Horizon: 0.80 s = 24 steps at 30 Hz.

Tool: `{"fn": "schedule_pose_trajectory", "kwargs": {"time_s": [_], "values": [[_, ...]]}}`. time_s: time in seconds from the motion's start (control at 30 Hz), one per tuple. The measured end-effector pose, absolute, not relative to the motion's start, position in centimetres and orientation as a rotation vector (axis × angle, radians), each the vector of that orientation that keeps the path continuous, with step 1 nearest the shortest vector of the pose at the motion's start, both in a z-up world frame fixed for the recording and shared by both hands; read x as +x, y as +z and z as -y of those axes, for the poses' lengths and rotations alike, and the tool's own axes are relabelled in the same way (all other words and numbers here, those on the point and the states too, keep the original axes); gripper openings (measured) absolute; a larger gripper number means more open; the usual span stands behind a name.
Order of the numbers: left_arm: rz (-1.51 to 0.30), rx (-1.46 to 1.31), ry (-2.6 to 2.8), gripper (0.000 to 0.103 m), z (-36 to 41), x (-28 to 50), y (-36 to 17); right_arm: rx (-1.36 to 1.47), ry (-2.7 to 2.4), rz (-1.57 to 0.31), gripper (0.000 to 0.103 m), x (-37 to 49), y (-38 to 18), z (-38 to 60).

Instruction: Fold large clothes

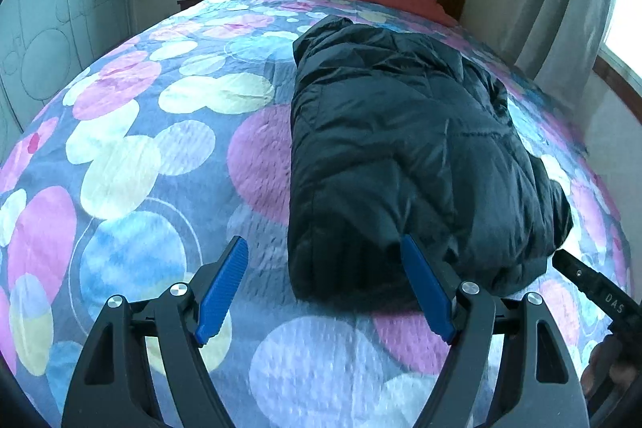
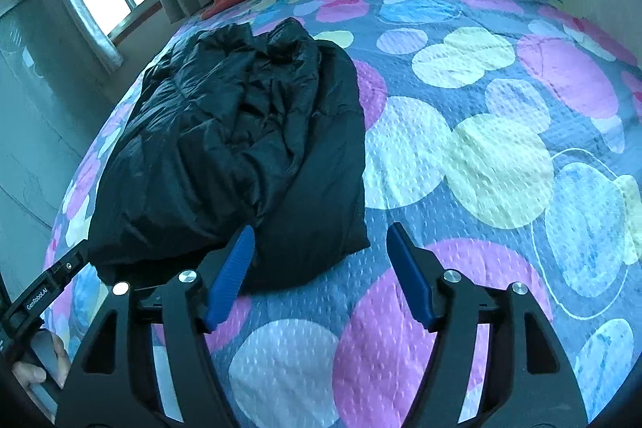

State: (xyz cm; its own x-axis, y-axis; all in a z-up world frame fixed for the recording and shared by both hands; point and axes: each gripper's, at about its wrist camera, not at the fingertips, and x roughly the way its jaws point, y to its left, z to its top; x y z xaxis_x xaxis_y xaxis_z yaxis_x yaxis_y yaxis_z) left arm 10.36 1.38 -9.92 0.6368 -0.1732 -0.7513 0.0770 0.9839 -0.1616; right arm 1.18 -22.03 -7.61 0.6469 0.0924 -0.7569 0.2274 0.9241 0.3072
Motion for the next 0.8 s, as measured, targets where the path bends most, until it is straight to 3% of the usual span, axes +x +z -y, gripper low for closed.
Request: {"fn": "schedule_pose_trajectory", "kwargs": {"time_s": [0.27, 0.53, 0.8], "values": [[-0.857, -0.065, -0.122, 0.078, -0.7, 7.6, -10.0, 0.314, -0.087, -0.862, 0.069, -0.1, -7.3, 20.3], [-0.753, -0.032, -0.065, 0.085, -0.5, 5.4, -6.5, 0.194, -0.092, -0.769, 0.084, -1.5, -3.7, 17.6], [-0.665, -0.028, -0.031, 0.086, -0.6, 4.1, -3.2, 0.154, -0.092, -0.676, 0.089, -2.8, 0.0, 16.7]]}}
